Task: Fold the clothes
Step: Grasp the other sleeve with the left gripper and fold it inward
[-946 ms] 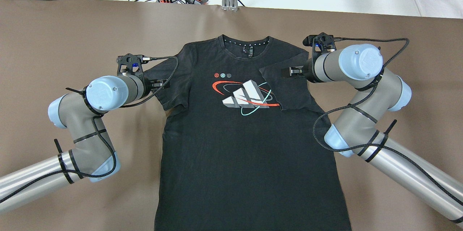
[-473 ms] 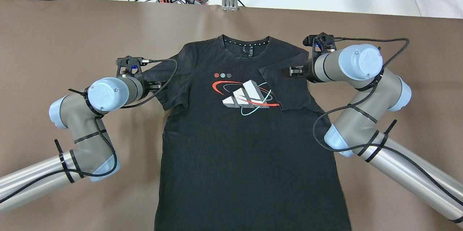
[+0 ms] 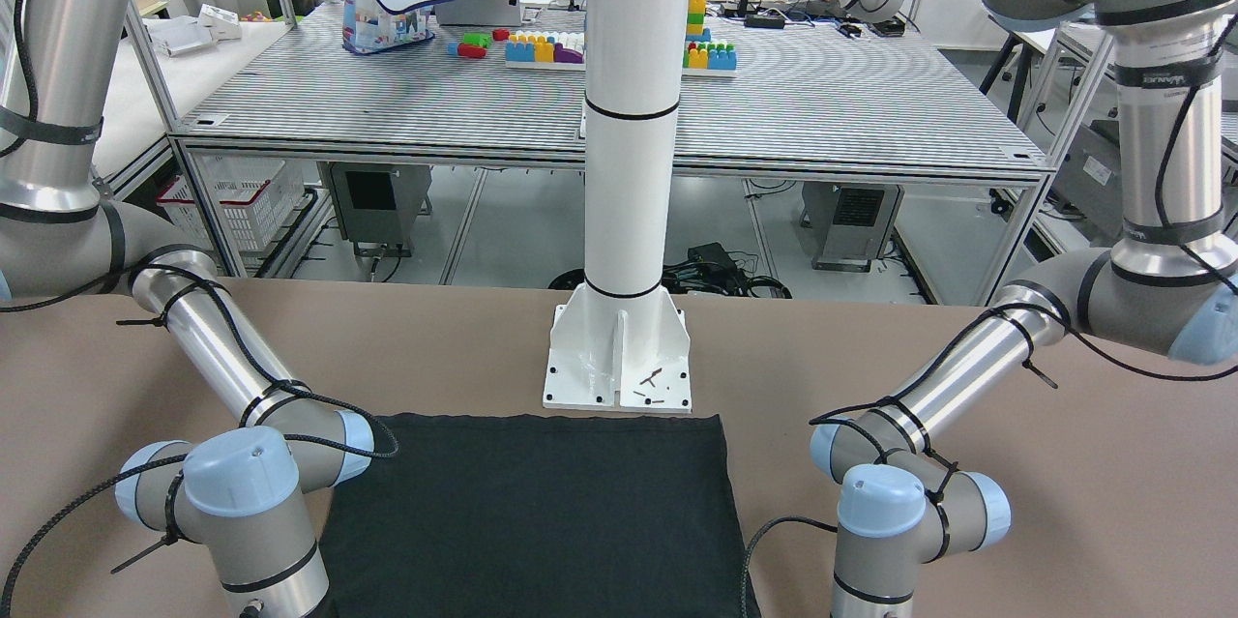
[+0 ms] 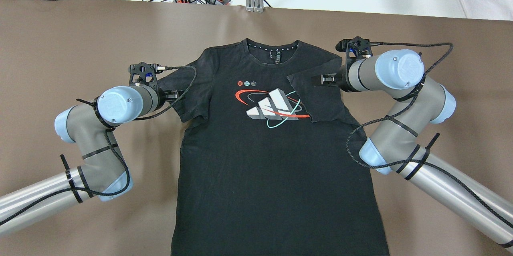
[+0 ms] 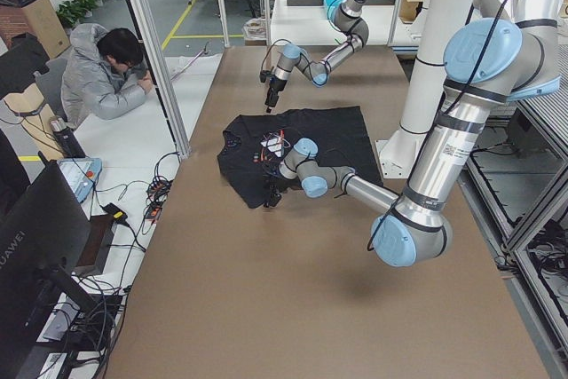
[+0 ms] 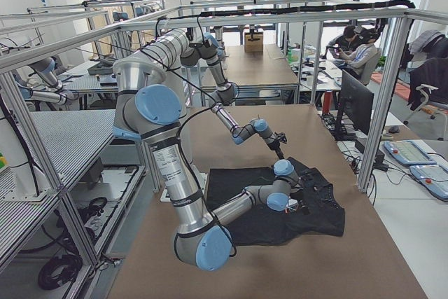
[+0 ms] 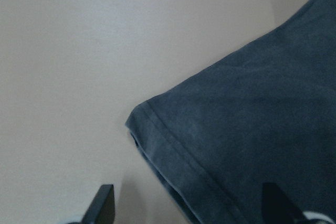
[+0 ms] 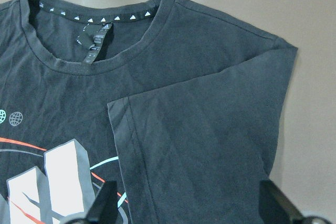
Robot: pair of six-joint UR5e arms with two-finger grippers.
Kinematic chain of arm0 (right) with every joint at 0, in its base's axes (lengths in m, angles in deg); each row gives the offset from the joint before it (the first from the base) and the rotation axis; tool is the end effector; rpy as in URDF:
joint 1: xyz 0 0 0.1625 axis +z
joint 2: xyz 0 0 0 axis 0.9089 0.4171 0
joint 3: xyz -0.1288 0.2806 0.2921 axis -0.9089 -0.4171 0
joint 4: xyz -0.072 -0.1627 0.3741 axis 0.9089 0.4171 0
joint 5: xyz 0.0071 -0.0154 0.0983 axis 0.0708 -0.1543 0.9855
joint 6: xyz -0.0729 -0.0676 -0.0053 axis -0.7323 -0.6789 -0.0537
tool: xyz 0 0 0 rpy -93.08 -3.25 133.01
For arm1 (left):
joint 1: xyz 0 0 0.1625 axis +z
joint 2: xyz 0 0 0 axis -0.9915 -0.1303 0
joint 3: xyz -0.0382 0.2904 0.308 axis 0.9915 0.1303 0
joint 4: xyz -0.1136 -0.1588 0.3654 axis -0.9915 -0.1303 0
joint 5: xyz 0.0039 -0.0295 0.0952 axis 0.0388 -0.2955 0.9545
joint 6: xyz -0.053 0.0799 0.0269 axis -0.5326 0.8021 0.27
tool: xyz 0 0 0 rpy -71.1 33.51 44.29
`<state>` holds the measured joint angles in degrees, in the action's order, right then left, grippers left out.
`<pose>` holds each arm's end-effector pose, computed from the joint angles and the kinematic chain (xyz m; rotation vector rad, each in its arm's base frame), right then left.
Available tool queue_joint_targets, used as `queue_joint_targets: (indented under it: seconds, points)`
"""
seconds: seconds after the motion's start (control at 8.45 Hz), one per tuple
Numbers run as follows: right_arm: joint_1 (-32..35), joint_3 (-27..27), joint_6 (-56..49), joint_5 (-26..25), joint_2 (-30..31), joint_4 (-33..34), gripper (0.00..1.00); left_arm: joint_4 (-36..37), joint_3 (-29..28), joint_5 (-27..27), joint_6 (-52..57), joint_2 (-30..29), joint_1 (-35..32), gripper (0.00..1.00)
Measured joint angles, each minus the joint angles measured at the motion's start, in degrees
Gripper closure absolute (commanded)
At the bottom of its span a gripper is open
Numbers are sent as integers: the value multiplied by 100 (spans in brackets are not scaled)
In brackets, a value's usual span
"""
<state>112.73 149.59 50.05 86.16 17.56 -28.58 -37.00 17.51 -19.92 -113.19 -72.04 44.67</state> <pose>-0.3915 -0.5853 0.3310 0.5129 -0.9505 0.0764 0.4719 -0.5467 0.3742 0.5254 0.7897 -0.3409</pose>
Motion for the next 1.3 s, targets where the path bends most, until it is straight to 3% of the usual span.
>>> queue_joint_targets:
  seconds: [0.12, 0.24, 0.35, 0.47, 0.71, 0.95, 1.06, 1.3]
  points:
    - [-1, 3, 4, 0, 6, 0, 6, 0, -19, 18, 0, -8, 26, 1]
    - [-5, 6, 7, 0, 13, 0, 6, 2, -41, 109, 0, -39, 72, 16]
    - [-7, 7, 8, 3, 21, 0, 6, 1, -86, 200, -4, -90, 116, 51]
    - [-8, 8, 9, 6, 34, -4, 6, -1, -124, 248, -6, -129, 143, 61]
    - [-9, 13, 14, 9, 50, -8, 6, -6, -148, 277, -8, -153, 159, 67]
    - [-9, 16, 24, 11, 54, -15, 5, -13, -149, 284, -9, -160, 167, 93]
    - [-10, 17, 29, 13, 54, -17, 6, -9, -148, 281, -9, -166, 168, 100]
    - [-16, 15, 34, 13, 52, -17, 6, 14, -116, 272, -15, -243, 166, 100]
